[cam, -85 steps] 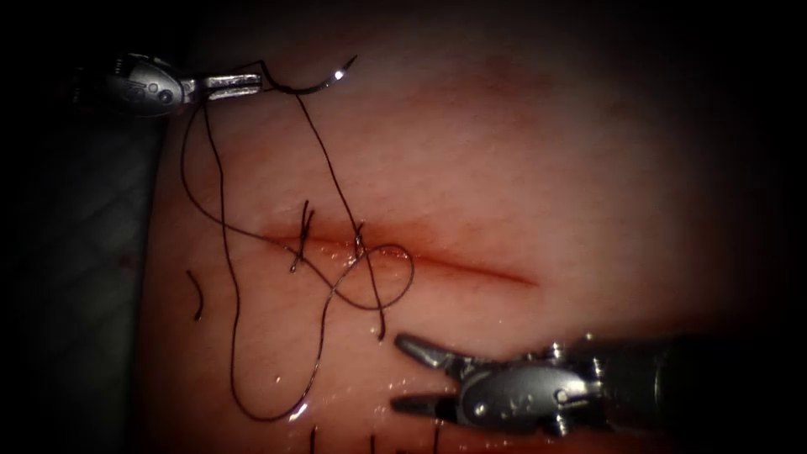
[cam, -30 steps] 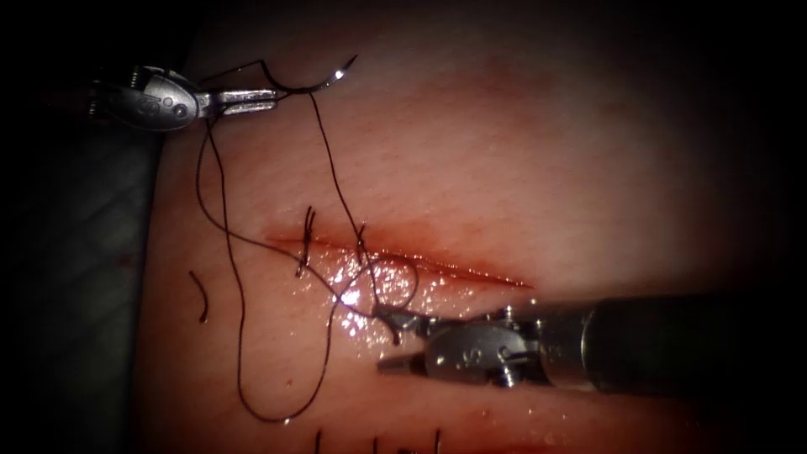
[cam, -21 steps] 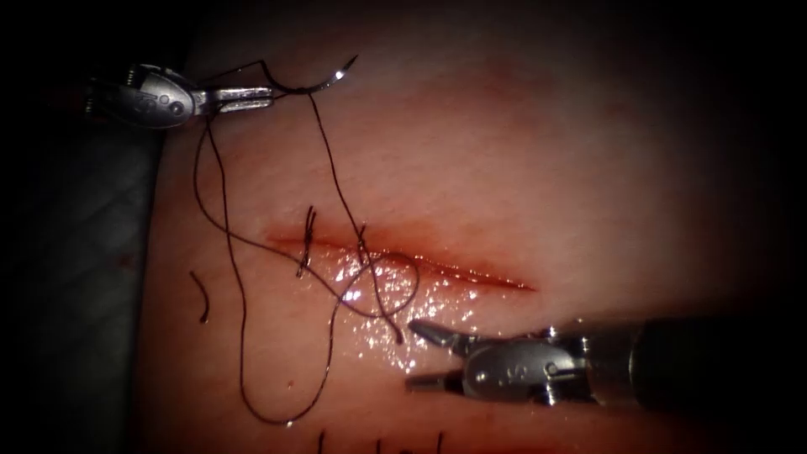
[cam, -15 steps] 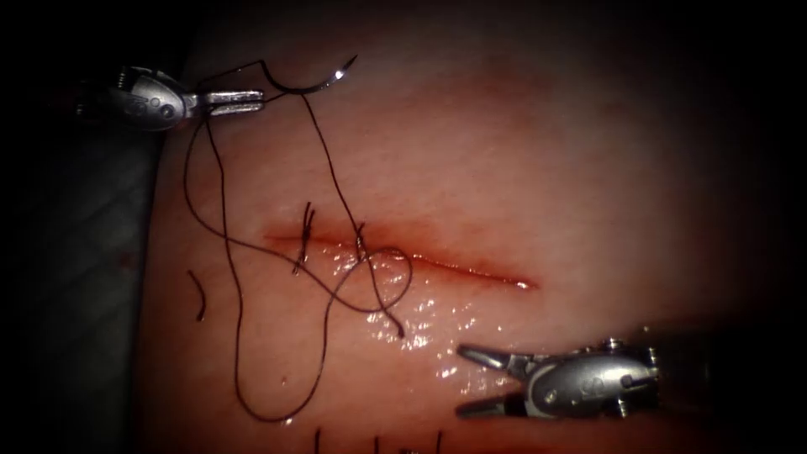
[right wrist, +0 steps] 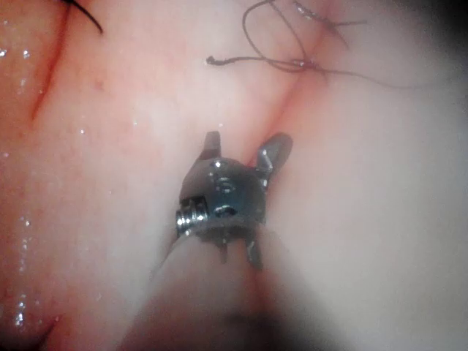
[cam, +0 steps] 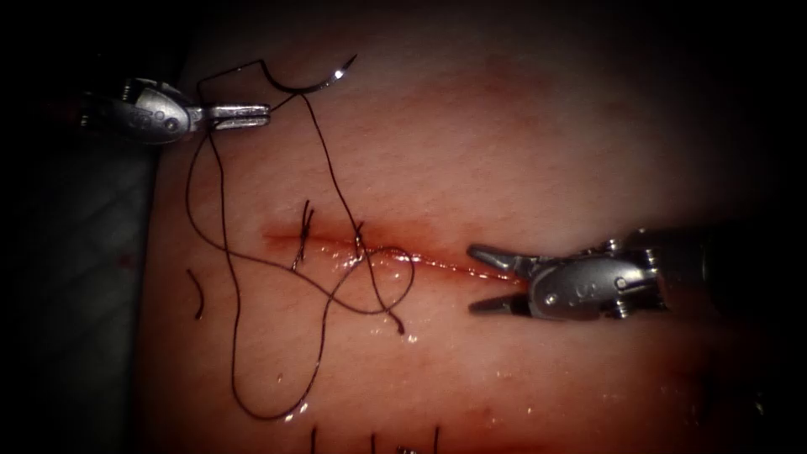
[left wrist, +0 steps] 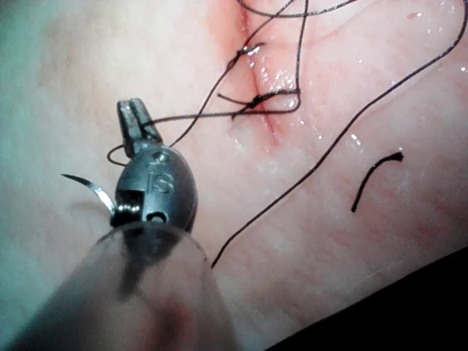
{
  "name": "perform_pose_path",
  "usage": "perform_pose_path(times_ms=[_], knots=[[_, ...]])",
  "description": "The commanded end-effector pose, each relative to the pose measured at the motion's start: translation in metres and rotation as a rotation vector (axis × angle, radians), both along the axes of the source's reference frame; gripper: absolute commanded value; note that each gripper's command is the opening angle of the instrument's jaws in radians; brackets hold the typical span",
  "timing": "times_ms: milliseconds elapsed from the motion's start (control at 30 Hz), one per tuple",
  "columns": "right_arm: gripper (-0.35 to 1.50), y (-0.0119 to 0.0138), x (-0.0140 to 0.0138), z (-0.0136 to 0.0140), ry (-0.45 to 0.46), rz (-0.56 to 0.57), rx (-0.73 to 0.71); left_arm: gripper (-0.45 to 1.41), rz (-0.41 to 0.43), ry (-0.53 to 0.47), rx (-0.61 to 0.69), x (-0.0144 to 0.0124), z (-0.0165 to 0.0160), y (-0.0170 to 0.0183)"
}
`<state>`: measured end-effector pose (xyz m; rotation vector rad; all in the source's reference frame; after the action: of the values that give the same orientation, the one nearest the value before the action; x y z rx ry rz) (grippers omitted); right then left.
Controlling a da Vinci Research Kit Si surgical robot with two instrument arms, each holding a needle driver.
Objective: Wound Closure
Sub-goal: Tie the knot by pulling the left tool up and the right tool down.
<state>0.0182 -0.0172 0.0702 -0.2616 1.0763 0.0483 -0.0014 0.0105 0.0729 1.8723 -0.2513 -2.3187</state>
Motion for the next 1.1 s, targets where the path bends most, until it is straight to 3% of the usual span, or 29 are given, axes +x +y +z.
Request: perform_pose_path(times_ms=[33, 267, 700, 1100], knots=[[1.25, -0.0008, 0.0017, 0.0016, 0.003, -0.021, -0.011, -0.45, 0.000, -0.002, 0.004, -0.0004, 0.0005, 0.0002], [1.21, -0.0024, 0.0044, 0.0035, 0.014, -0.034, 0.002, -0.45, 0.002, -0.004, 0.003, -0.0002, 0.0004, 0.0000], [1.28, -0.0034, 0.0088, 0.0046, 0.047, -0.052, -0.015, -0.45, 0.001, -0.005, 0.005, -0.0004, 0.0001, -0.0006], [1.40, -0.0044, 0.0098, 0.0040, 0.081, -0.065, -0.049, -0.45, 0.001, -0.005, 0.004, -0.0004, 0.0001, -0.0007]])
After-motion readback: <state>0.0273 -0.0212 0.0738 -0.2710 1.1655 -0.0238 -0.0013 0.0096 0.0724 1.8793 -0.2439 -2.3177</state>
